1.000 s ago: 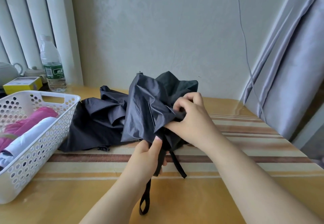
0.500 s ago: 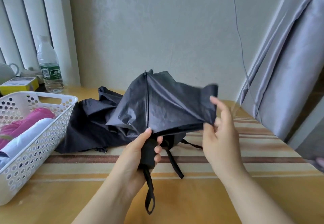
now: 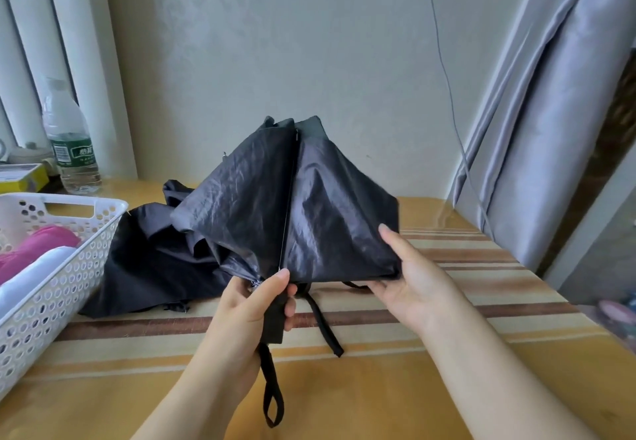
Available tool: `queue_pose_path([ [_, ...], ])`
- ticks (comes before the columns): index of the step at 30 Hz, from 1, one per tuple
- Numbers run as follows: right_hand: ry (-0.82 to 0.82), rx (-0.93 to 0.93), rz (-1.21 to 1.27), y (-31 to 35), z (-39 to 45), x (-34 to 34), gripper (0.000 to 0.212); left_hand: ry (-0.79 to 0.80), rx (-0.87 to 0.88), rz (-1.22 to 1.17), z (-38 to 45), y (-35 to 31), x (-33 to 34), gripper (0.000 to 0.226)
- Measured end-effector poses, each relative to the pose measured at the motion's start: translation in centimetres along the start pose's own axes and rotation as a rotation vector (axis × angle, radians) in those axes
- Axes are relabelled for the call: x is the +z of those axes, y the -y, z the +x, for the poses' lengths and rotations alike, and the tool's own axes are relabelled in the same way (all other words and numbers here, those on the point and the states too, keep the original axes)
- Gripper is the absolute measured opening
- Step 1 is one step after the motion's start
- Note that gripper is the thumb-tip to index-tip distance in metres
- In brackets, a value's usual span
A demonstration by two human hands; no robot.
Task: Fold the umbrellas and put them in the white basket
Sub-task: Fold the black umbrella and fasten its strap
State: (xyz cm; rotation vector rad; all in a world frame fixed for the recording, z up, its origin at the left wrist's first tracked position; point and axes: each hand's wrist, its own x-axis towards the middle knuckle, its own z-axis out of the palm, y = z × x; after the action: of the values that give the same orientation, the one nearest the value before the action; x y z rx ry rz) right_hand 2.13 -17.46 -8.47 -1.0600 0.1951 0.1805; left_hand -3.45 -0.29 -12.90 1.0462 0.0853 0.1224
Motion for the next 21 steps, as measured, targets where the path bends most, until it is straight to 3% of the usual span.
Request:
queue_pose_path([
  [3,-0.132,-0.356,-0.343,-0.2,0.5,-0.2,0.005,-0.022,0.010,-0.004,0.3,0.2,-0.3,0.021],
  [5,-0.256,-0.647,-0.610,-0.7,0.3,-0.6,0.015,-0.045,0.011,-0.023,0.5,0.4,-0.4,0.022],
  [6,-0.289,-0.697,-0.643,-1.0,0.3,-0.7,0.019,-0.054,0.016,-0.025,0.6,0.5,-0.4,0.022],
  [8,-0.255,-0.528,-0.501,-1.4,0.2,-0.5,0.022,-0.070,0.037,0.008,0.6,0.7,-0.5,0.021],
  [10,-0.108,-0.213,-0.264,-1.4,0.1,-0.4,0.018,-0.073,0.065,0.044,0.5,0.7,-0.5,0.020],
  [11,-0.040,-0.139,-0.249,-1.2,-0.1,-0.4,0.017,-0.071,0.072,0.047,0.5,0.6,-0.5,0.019],
  [17,0.098,-0.305,-0.322,-0.2,-1.1,-0.9,0.015,-0.073,0.072,0.037,0.6,0.5,-0.4,0.018],
  [19,0.140,-0.397,-0.252,0.1,-1.1,-0.9,0.027,-0.089,0.074,0.032,0.6,0.6,-0.4,0.019],
  [21,0.228,-0.359,-0.090,0.0,-1.3,-1.2,0.042,-0.108,0.066,0.025,0.7,0.7,-0.5,0.020],
])
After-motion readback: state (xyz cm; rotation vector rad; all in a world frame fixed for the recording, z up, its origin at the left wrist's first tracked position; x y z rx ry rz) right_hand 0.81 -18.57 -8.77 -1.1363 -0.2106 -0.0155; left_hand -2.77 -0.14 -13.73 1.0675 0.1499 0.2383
